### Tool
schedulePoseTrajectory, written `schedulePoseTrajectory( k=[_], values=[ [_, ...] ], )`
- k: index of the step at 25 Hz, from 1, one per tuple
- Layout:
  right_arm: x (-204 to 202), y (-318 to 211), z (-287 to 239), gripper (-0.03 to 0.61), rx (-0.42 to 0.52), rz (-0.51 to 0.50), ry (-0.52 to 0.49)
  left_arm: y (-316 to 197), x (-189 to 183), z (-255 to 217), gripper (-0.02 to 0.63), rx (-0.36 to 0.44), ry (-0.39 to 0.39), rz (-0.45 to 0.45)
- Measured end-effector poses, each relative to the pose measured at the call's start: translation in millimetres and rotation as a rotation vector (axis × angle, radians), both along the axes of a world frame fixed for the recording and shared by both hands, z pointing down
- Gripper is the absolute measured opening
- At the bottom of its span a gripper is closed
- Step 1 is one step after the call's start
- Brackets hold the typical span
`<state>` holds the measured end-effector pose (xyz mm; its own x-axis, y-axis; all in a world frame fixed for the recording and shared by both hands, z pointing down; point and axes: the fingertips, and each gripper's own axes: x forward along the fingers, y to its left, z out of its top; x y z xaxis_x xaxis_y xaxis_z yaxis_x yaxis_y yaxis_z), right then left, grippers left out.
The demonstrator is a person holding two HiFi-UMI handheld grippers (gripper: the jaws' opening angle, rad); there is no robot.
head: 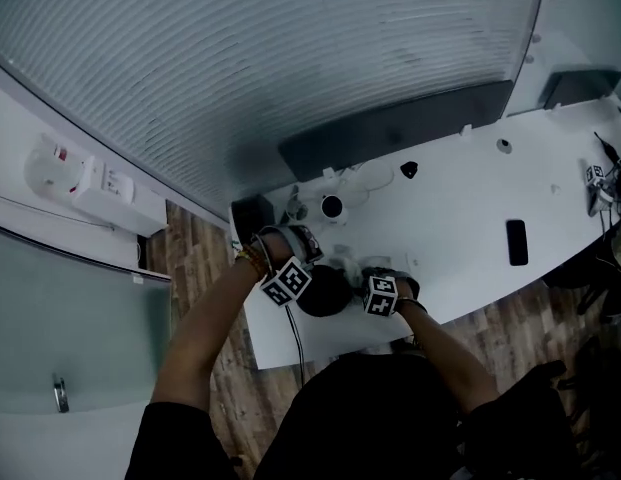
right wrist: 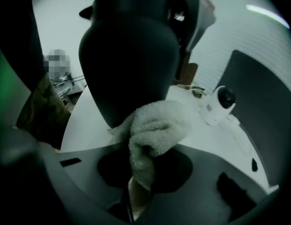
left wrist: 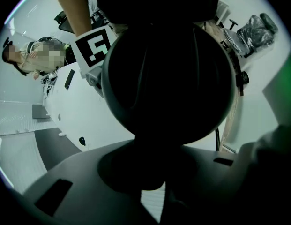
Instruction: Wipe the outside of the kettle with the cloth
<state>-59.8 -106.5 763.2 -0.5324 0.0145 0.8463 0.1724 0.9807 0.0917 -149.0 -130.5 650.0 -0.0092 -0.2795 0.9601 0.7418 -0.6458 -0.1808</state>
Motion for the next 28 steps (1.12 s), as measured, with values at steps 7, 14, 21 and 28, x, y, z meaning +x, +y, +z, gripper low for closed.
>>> schedulePoseTrajectory(
  k=[7,14,21,28],
  values=[
    [32.2,-36.4,-106.2,0.064,0.056,0.279,-0.283,16.8,-16.7,-7.2,0.097,-0.029,0.118,-0.299],
    [24.2,12.1,-149.7,0.064,0.044,0.13,-0.334,49.4,-29.8,-13.8,0.089,-0.014,0.26,-0.907],
    [-1.6,22.6,-129.2,0.064,0.065,0.108,-0.257,66.4,-36.1,-11.3,0.089,-0.011,0.236,-1.13],
    [-3.4,29.3,-62.8,0.064,0.039,0.082,-0.086,77.1,-41.4,-11.9,0.089,-0.021,0.219,-1.3]
  ],
)
